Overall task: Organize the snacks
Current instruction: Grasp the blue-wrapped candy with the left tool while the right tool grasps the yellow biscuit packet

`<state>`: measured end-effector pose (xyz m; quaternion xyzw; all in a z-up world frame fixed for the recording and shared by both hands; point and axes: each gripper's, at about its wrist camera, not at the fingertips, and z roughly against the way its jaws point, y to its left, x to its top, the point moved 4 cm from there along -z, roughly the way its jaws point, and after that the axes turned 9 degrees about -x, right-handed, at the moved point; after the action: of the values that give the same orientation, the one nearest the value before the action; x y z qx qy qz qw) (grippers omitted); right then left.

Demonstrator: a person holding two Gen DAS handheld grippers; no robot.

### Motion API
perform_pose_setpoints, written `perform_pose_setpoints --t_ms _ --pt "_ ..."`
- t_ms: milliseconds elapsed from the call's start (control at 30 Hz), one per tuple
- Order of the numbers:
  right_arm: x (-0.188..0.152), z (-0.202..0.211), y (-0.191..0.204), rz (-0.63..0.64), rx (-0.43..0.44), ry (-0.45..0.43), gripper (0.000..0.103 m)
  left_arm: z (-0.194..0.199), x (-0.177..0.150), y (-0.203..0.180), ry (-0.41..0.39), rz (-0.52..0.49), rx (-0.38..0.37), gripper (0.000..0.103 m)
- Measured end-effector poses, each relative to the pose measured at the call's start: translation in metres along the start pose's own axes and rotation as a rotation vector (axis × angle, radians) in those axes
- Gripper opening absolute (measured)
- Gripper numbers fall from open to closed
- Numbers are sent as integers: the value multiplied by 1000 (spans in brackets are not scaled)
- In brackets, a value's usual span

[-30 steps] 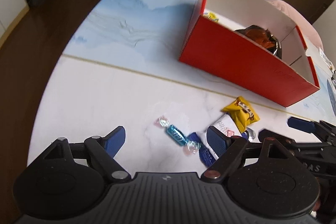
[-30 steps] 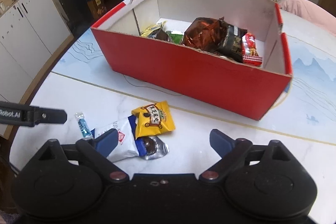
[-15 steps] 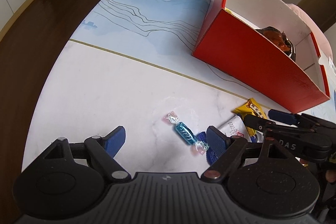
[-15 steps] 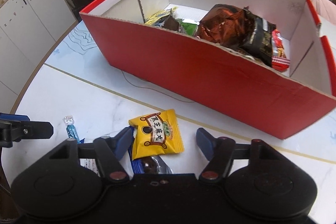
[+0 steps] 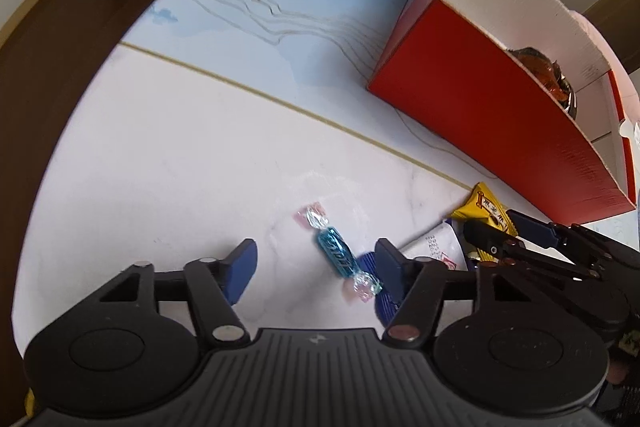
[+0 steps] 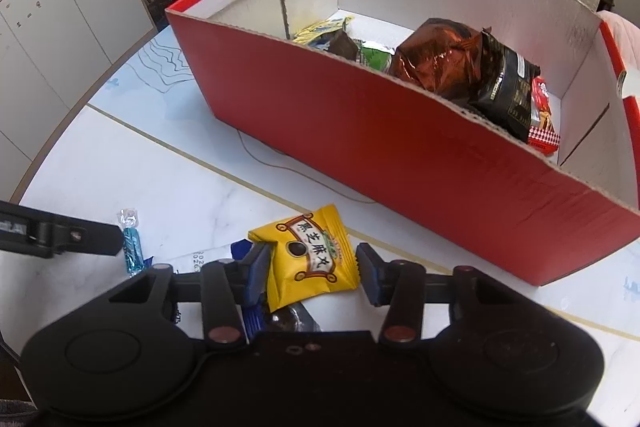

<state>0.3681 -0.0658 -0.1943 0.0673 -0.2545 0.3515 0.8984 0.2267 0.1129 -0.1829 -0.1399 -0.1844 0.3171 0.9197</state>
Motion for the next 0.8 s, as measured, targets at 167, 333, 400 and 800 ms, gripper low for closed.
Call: perform_pose_setpoints --t_ms 167,333,400,800 --pt "-3 7 -4 0 1 -14 43 -12 1 -8 10 -5 10 51" --pt "-7 14 -9 -10 -5 -23 42 -20 -1 -17 8 -66 63 41" --pt "-9 17 -12 -21 -8 -24 42 -21 0 -18 3 -77 72 34" --pt "-20 35 -27 -122 -19 -49 41 -14 -2 -6 -21 -89 65 12"
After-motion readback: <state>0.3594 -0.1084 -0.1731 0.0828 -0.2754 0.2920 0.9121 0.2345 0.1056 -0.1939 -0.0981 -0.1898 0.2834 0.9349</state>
